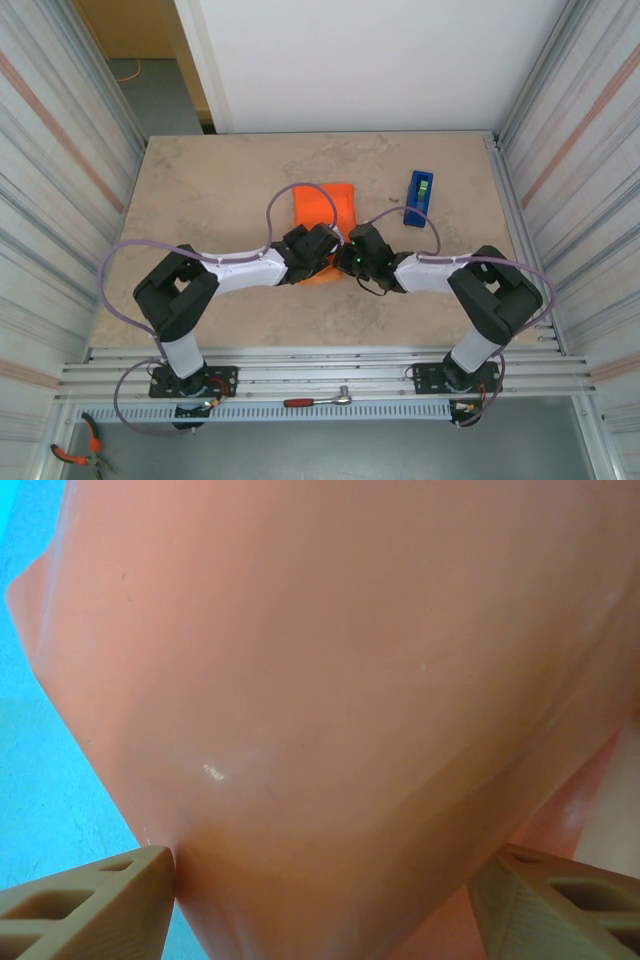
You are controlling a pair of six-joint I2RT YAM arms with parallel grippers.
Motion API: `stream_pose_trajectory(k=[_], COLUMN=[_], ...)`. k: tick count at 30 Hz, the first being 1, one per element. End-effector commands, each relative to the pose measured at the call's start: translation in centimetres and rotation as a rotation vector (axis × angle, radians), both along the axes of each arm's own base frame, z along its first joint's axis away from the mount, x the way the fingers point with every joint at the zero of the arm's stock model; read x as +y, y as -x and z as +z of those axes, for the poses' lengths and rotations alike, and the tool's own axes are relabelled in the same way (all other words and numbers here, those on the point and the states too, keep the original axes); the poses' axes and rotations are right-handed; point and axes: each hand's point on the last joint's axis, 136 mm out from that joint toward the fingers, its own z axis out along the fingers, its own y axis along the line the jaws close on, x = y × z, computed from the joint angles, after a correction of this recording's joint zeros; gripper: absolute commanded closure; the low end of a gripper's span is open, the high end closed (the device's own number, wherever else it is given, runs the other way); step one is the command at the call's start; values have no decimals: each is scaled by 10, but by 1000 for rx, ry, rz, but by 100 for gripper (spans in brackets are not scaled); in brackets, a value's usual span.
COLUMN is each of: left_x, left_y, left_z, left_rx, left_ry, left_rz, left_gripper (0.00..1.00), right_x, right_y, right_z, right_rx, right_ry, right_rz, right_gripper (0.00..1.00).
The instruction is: Wrap the gift box in paper
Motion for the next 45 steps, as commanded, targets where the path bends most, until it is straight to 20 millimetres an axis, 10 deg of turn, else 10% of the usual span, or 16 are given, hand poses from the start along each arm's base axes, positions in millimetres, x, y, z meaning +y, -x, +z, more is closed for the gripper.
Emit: stream_pose_trajectory(k=[1,13,22,27,32,38,45], left_x=[-6,-7,-18,-26,-30,-1,46], left_y=[24,25,21,22,21,-11,-42], left_z=[-30,-28,10,40,69,89,56], left_rx=[117,115,95,126,157,186,300], left_ry=[-30,-28,47,136,240,474,629], left_rz=[-65,-66,-88,-118,-128,88,396], left_gripper=[24,24,22,20,18,16,14], right_x=[13,6,-49,-91,-107,-95,-77], right_y=[-7,2,22,30,35,30,14], right_z=[4,11,30,15,7,1,0], right_rx=[-49,-33,-44,8,36,63,92], right_ry=[-70,-87,-48,-1,40,64,127], right_rz=[-16,-1,-67,-150,-163,-106,-52], right_gripper=[100,65,57,67,100,100,100])
